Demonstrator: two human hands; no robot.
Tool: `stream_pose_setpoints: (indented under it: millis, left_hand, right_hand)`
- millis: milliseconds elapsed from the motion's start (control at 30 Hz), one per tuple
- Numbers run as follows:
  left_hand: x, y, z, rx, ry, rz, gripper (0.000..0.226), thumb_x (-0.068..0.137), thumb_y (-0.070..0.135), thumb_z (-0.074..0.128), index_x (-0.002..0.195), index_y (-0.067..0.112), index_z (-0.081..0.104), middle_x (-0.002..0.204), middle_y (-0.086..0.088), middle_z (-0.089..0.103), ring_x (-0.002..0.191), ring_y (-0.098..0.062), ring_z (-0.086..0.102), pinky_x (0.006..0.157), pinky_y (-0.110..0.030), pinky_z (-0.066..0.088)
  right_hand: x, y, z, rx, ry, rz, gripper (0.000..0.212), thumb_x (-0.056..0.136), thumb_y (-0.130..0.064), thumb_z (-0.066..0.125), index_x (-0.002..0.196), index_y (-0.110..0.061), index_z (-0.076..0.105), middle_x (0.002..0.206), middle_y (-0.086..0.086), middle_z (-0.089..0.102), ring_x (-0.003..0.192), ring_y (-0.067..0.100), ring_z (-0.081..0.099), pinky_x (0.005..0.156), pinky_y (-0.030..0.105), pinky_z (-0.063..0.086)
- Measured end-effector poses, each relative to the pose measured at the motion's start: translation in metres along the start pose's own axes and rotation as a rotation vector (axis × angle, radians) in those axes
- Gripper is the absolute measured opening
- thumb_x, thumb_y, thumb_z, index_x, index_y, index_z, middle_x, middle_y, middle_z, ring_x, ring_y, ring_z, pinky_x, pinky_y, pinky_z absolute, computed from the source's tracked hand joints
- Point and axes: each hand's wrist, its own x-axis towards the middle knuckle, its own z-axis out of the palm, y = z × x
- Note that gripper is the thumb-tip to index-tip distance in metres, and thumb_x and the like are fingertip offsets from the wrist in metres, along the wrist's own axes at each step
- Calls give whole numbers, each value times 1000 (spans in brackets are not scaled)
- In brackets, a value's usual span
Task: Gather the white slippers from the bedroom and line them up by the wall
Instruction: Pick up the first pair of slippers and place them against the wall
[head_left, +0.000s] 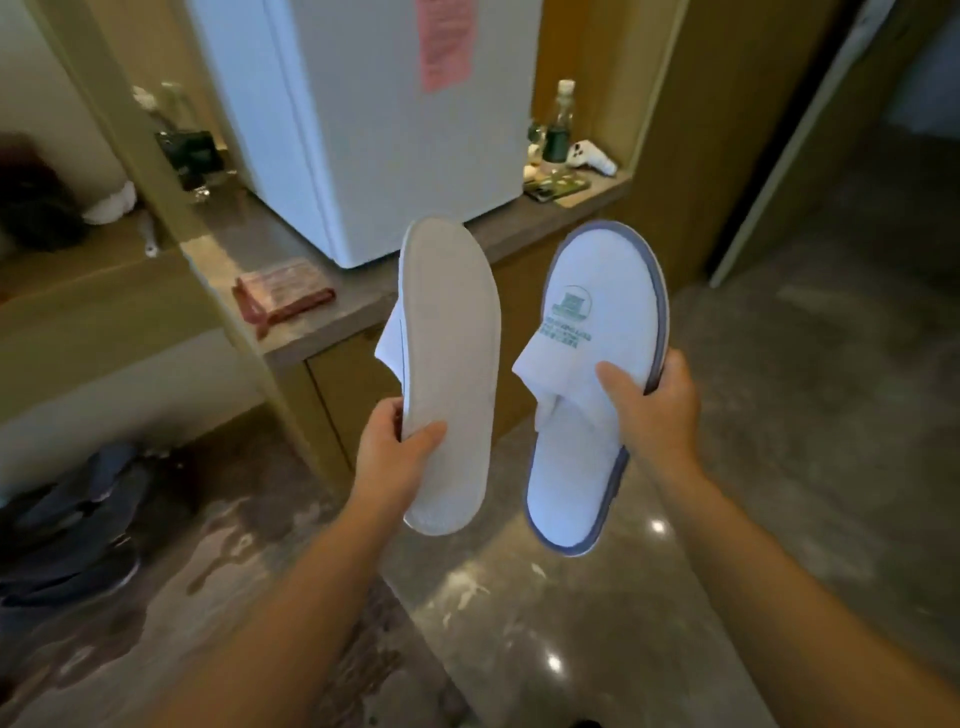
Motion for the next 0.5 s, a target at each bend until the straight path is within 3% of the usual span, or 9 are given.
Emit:
stream_pose_setpoints:
  millis: [100,267,500]
  left_hand:
    - [10,25,81,-1,-121,38,21,80,19,59,96,17,45,91,3,52,81,-13,51,60,-23,40]
    - [24,63,204,15,-222,32,21,80,15,58,97,11,47,95,-4,53,86,-21,51,68,-34,39]
    - [81,99,341,39,-348,53,18,80,13,55,96,14,46,89,3,51,81,-15,49,68,-33,39]
  right_hand:
    - [48,15,-70,-12,95,14,32,76,-30,66,97,-26,42,99,-3,53,78,10,56,57,19,46]
    - [121,40,-173,-49,221,30,34,76,-25,66,102,-17,45,99,-1,52,74,7,52,53,16,40]
    - [211,94,-252,-43,336,120,30,76,-21,67,93,-21,42,80,-15,49,71,0,51,53,13,39]
